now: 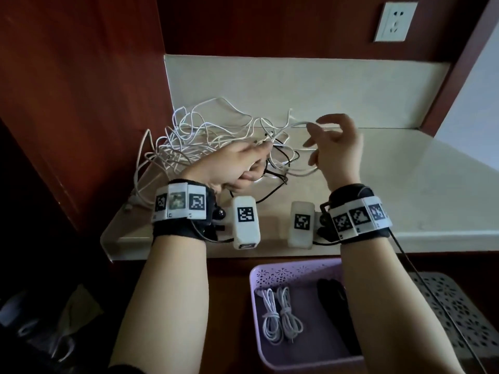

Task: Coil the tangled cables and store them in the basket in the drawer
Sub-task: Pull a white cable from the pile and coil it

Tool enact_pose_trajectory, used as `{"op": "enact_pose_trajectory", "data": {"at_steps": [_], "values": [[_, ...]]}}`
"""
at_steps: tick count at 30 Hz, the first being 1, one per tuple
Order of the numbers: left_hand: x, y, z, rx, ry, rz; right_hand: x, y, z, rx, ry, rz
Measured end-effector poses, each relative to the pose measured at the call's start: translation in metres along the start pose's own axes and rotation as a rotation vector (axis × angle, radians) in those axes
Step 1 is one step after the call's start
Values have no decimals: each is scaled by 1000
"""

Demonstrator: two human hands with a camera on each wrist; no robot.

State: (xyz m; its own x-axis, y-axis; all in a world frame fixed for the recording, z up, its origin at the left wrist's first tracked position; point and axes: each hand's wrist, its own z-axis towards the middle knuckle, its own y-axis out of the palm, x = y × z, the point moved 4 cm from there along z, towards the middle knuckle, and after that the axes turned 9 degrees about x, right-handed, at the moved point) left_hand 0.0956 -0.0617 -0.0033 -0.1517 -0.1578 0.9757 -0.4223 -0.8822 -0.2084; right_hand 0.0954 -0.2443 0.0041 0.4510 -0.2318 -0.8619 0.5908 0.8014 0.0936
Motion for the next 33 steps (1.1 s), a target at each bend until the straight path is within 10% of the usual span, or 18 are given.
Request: {"op": "enact_pose_trajectory", "data": {"at_steps": [8,14,20,26,33], "values": [[-2,31,-21,-317,83,65,-11,-16,6,135,-121,-36],[5,29,-28,-190,-32,-314,-8,-15,7,164,-129,8],[29,-11,-29,-326,205,-1231,-10,21,-18,-395,-119,-36],[30,-37,-32,391,526,-1268,-6,44,-49,-916,-141,-156],[25,-39,-25,630,549,-1121,-6,44,-58,-1088,-220,-391]]}}
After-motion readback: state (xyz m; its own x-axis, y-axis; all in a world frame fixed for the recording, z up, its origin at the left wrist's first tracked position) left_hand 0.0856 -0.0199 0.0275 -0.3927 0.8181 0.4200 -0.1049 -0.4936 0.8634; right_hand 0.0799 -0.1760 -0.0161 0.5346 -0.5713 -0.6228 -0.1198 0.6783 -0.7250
